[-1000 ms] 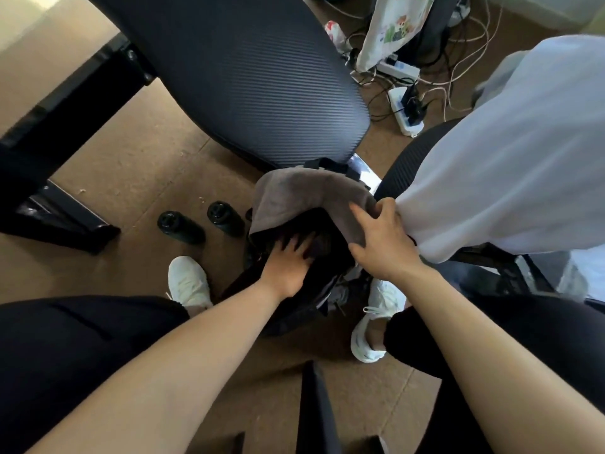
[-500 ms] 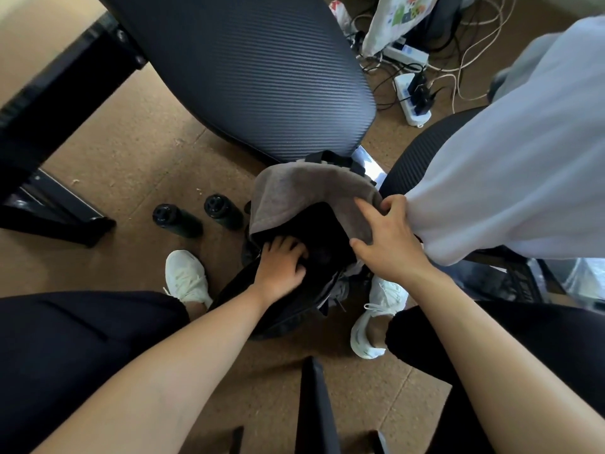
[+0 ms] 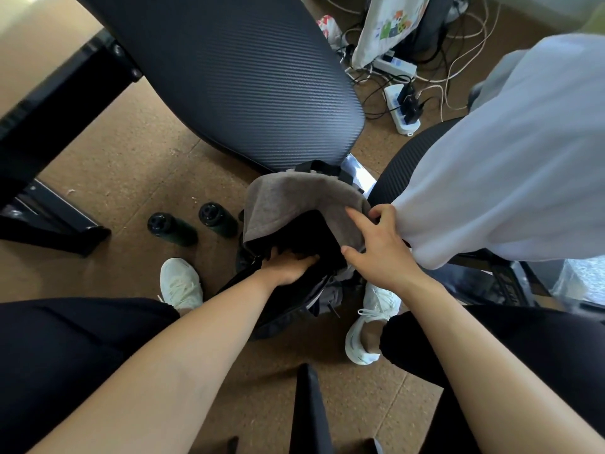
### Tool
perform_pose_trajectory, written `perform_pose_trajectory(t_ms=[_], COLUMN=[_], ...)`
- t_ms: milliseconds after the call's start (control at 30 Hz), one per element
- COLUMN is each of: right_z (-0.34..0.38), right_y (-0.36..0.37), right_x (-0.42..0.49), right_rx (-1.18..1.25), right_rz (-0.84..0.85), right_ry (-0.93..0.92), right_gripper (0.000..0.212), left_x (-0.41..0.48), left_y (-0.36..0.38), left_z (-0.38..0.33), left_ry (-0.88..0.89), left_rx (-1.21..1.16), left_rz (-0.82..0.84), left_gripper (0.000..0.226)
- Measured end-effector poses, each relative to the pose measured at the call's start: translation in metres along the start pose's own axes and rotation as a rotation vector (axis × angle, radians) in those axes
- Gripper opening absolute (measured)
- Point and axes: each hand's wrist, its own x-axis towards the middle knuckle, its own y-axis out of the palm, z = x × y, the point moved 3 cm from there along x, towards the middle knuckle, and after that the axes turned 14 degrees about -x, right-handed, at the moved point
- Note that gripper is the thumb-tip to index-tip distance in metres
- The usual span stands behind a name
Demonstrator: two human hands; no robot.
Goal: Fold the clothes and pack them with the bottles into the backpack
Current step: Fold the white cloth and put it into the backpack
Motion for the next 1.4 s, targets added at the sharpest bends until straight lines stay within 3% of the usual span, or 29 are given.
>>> perform_pose_trajectory(t_ms=[100, 267, 367, 467, 567, 633, 700, 833, 933, 1000, 1133, 1300, 1400], right_z=[0.001, 0.006, 0.012, 0.017, 0.013, -0.001, -0.024, -0.063, -0.072, -0.071, -0.075, -0.079, -0.079], right_y=[-0.004, -0.017, -0.032, -0.054, -0.083, -0.099, -0.108, -0.122, -0.124, -0.123, -0.126, -0.124, -0.123], right_x=[-0.003, -0.017, -0.036, -0.062, -0.088, -0.101, -0.109, -0.119, -0.115, -0.112, -0.112, -0.112, -0.113], right_rx=[0.032, 0.119, 0.165, 0.253, 0.308, 0.384, 0.493, 0.516, 0.538, 0.619, 0.717, 0.637, 0.577], right_rz=[0.028, 0.020, -0.096, -0.387, -0.835, -1.082, -1.191, -1.236, -1.143, -1.070, -1.077, -1.087, -1.030], right_ry=[0.016, 0.046, 0.039, 0.012, 0.043, 0.163, 0.306, 0.434, 0.399, 0.359, 0.328, 0.340, 0.384], right_gripper=[0.073, 0.066, 0.054, 0.036, 0.022, 0.022, 0.031, 0.060, 0.069, 0.068, 0.064, 0.066, 0.071], left_x=[-0.008, -0.052, -0.093, -0.135, -0.165, -0.174, -0.181, -0.183, -0.180, -0.183, -0.187, -0.211, -0.232], left_y=[-0.003, -0.020, -0.038, -0.051, -0.057, -0.058, -0.057, -0.057, -0.060, -0.063, -0.074, -0.084, -0.086], left_z=[0.002, -0.010, -0.039, -0.079, -0.128, -0.160, -0.193, -0.250, -0.281, -0.292, -0.295, -0.297, -0.313], left_ry=[0.067, 0.240, 0.396, 0.599, 0.708, 0.726, 0.759, 0.736, 0.634, 0.583, 0.557, 0.680, 0.828], left_rx=[-0.069, -0.409, -0.546, -0.641, -0.718, -0.750, -0.737, -0.654, -0.683, -0.682, -0.668, -0.685, -0.764], left_rz=[-0.046, -0.180, -0.402, -0.512, -0.435, -0.385, -0.336, -0.241, -0.144, -0.127, -0.194, -0.297, -0.202], left_gripper=[0.065, 0.021, 0.026, 0.031, 0.019, 0.009, 0.010, 0.055, 0.087, 0.077, 0.028, 0.029, 0.044])
